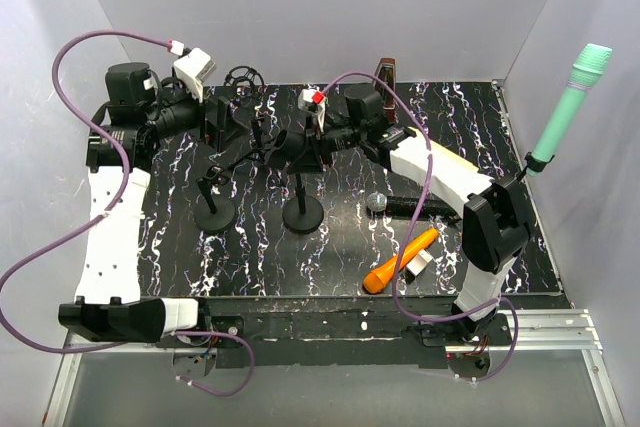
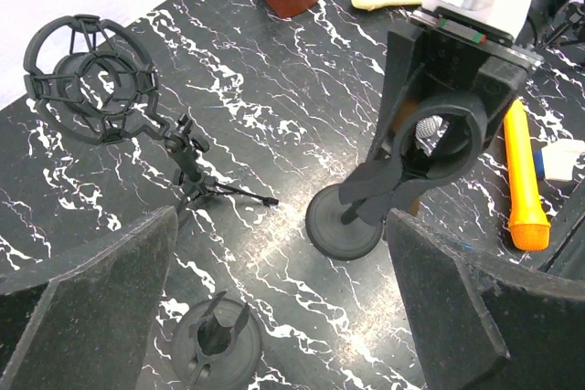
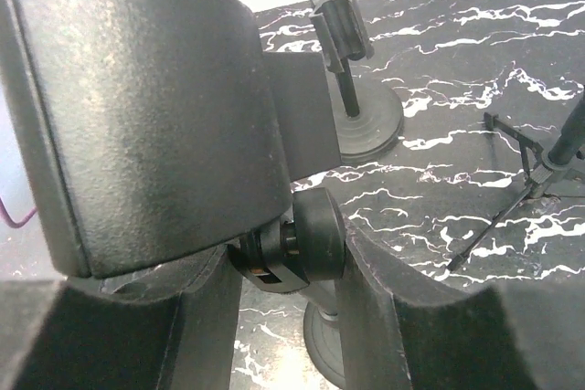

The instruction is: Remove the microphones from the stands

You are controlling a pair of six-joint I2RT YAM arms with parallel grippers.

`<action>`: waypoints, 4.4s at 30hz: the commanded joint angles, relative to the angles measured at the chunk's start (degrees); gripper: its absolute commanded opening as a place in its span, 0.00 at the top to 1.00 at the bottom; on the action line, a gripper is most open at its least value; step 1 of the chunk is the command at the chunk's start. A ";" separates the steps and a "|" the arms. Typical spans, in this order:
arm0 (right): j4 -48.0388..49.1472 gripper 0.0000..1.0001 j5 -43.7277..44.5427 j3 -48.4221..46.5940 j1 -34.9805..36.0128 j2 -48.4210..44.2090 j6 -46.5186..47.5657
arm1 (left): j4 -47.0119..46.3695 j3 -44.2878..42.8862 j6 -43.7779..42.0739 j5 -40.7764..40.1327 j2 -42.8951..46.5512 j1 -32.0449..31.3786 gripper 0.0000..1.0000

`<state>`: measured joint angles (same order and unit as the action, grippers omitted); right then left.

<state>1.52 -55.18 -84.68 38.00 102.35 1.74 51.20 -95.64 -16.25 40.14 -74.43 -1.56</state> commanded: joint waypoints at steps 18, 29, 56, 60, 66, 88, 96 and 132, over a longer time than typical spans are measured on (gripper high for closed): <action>-2.06 0.99 19.95 -0.39 -16.19 -4.53 -31.87 | -36.41 31.20 10.51 -10.07 -0.97 -23.40 0.02; 10.25 0.99 5.71 -2.06 -18.75 0.39 -42.95 | -53.47 31.04 20.29 -9.03 -17.48 -28.84 0.25; -23.20 0.99 39.93 -5.13 -19.10 -0.04 -44.28 | -65.76 31.20 -3.05 -66.10 -23.12 -45.18 1.00; -28.06 0.99 43.92 -6.46 -18.14 -1.00 -46.21 | -58.96 29.46 2.52 -68.18 -24.27 -45.55 1.00; -14.12 0.99 33.41 1.52 -19.10 -2.50 -43.05 | -43.39 27.96 13.78 -35.58 -20.32 -39.68 0.47; 8.68 0.99 13.34 8.66 -20.77 -1.27 -40.67 | -45.67 18.56 25.05 14.71 -35.08 -27.53 0.68; -22.73 0.99 43.71 1.64 -20.77 -3.64 -46.89 | -64.37 28.54 -5.85 -73.41 -23.39 -47.03 1.00; 6.58 0.99 17.55 10.51 -22.44 -2.68 -41.46 | -37.50 12.40 14.52 3.19 -33.95 -29.19 1.00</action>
<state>6.07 -37.52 -74.08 15.75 99.81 -39.22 11.86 -81.01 5.91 54.48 -111.53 -27.40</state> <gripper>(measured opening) 0.460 0.157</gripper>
